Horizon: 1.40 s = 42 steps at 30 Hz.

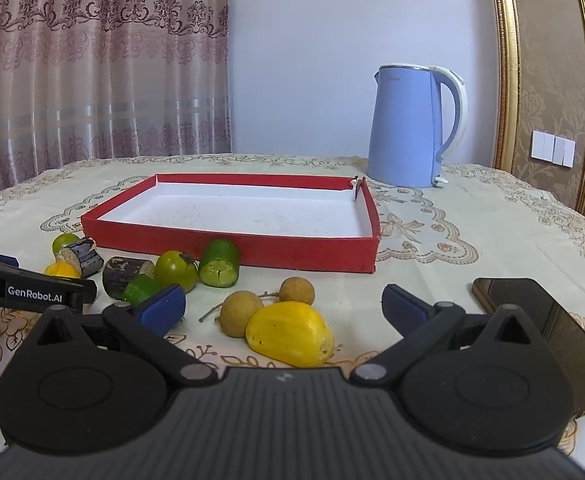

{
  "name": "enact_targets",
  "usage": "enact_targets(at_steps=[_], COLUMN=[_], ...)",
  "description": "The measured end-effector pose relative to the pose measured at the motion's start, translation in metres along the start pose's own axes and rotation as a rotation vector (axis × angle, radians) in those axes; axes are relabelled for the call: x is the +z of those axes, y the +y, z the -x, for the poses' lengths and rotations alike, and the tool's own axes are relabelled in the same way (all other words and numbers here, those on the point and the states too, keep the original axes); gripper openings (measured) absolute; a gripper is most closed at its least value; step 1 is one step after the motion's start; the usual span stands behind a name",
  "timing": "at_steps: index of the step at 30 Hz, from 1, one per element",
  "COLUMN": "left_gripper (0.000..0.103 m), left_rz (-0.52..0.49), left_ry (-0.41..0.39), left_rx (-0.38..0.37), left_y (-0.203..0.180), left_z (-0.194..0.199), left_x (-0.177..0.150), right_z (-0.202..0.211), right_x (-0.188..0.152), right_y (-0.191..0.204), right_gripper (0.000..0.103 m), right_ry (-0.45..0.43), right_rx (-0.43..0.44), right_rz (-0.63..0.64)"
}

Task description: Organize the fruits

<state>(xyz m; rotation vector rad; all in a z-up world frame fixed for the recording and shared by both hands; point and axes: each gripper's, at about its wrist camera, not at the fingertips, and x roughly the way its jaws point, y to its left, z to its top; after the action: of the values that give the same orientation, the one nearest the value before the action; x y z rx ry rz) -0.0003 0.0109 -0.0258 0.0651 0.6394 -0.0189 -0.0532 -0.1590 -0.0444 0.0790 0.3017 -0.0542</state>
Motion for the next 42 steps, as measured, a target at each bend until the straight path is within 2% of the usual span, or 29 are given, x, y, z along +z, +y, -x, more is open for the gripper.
enact_targets(at_steps=[5,29,33,34,37,42], left_gripper=[0.103,0.101,0.081,0.071,0.049,0.044], left_rz=[0.016,-0.006,-0.03,-0.035,-0.042,-0.055], left_ry=[0.019,-0.007,-0.02,-0.023,-0.027,-0.042], left_rx=[-0.004,0.025,0.01,0.0,-0.021,-0.027], left_y=[0.002,-0.004,-0.008,-0.009,-0.01,-0.012], left_z=[-0.002,0.0,0.003,0.003,0.004,0.006], left_x=[0.0,0.0,-0.001,-0.002,-0.004,-0.006], right_z=[0.0,0.0,0.0,0.0,0.0,-0.001], right_x=[-0.001,-0.001,-0.001,-0.001,-0.001,-0.001], right_y=[0.001,-0.001,-0.002,-0.002,-0.002,-0.001], right_gripper=[0.103,0.103,0.103,0.103,0.103,0.103], right_ry=[-0.001,0.005,0.009,0.01,0.012,0.01], right_rx=[0.0,0.013,0.013,0.012,0.014,0.014], right_rz=[0.003,-0.011,-0.012,-0.014,-0.018,-0.01])
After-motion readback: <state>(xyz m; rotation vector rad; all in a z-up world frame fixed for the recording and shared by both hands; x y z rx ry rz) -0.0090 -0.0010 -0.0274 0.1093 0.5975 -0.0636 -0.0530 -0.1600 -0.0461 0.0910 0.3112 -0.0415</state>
